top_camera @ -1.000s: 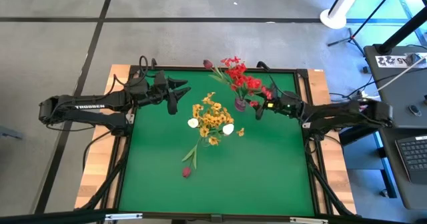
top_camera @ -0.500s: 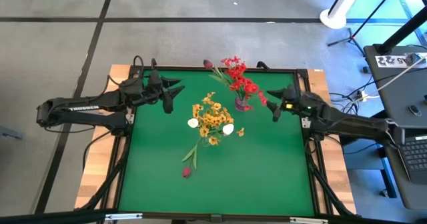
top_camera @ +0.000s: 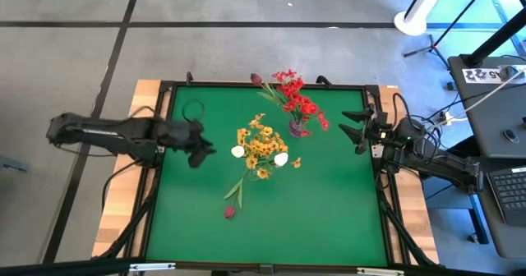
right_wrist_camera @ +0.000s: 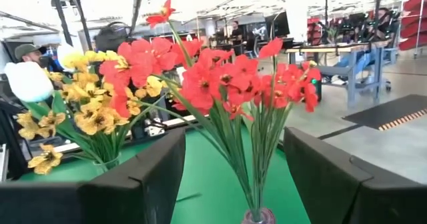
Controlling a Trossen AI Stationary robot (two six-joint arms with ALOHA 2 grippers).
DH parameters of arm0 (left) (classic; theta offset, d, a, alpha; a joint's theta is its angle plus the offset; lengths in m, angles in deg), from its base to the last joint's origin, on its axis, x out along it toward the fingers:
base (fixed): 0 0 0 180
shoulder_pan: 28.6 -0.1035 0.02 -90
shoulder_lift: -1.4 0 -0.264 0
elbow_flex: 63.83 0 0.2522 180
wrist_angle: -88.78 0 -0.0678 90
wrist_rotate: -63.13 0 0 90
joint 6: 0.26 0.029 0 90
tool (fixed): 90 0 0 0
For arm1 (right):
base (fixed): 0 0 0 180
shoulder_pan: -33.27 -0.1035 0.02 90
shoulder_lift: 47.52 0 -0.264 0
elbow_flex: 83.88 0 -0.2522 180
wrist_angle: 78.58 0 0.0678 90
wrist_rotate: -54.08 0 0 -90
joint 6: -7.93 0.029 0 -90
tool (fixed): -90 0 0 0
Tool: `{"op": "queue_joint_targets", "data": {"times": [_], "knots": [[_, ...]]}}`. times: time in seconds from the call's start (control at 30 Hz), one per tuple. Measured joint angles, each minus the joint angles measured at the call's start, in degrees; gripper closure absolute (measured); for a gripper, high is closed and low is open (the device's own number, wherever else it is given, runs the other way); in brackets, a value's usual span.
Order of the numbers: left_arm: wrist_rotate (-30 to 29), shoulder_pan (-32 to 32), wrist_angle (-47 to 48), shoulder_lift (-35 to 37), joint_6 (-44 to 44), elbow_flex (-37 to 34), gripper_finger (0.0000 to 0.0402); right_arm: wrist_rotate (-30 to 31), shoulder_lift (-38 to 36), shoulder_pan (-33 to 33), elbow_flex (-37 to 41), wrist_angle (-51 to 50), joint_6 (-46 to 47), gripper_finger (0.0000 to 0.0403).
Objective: Sort flowers into vase by color
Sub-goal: Put the red tulip into the violet vase
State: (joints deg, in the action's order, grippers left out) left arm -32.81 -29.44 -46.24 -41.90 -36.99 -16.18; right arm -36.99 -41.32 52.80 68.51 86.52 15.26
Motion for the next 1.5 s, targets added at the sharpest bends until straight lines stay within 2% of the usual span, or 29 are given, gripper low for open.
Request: {"op": "queue_joint_targets", "data": {"times": [0.27,0.4,0.57,0.8,1.03,1.13,1.3,1.4,1.5], "knots": [[-4.3,19.5,-16.3,-19.4,-12.7,-0.1,0.0239,0.1,0.0,0.0,0.0,-0.1,0.0,0.0150],[-8.9,25.5,-24.0,-29.6,-16.7,-0.1,0.0239,0.2,0.0,0.0,0.0,-0.4,0.0,0.0150],[-13.0,28.7,-29.5,-39.6,-23.3,-0.1,0.0239,0.2,0.0,0.0,0.0,-0.5,0.0,0.0150],[-14.5,29.2,-26.0,-48.6,-24.5,3.4,0.0239,0.5,0.0,0.0,0.0,-0.6,0.2,0.0150],[-15.0,28.6,-21.7,-51.3,-23.0,6.3,0.0245,0.7,0.0,0.0,0.0,-1.6,0.3,0.0150],[-15.8,28.6,-20.5,-51.4,-21.4,6.9,0.0282,0.9,0.0,0.0,0.0,-1.9,0.7,0.0150],[-16.4,28.5,-17.1,-51.5,-20.1,8.1,0.0386,0.8,0.0,0.0,0.0,-2.0,1.3,0.0150],[-15.6,28.5,-10.8,-50.9,-19.8,9.9,0.0396,0.8,0.0,0.0,0.0,-2.0,1.3,0.0150],[-16.0,28.5,3.5,-48.8,-21.1,12.5,0.0399,0.8,0.0,0.0,0.0,-2.0,1.3,0.0150]]}}
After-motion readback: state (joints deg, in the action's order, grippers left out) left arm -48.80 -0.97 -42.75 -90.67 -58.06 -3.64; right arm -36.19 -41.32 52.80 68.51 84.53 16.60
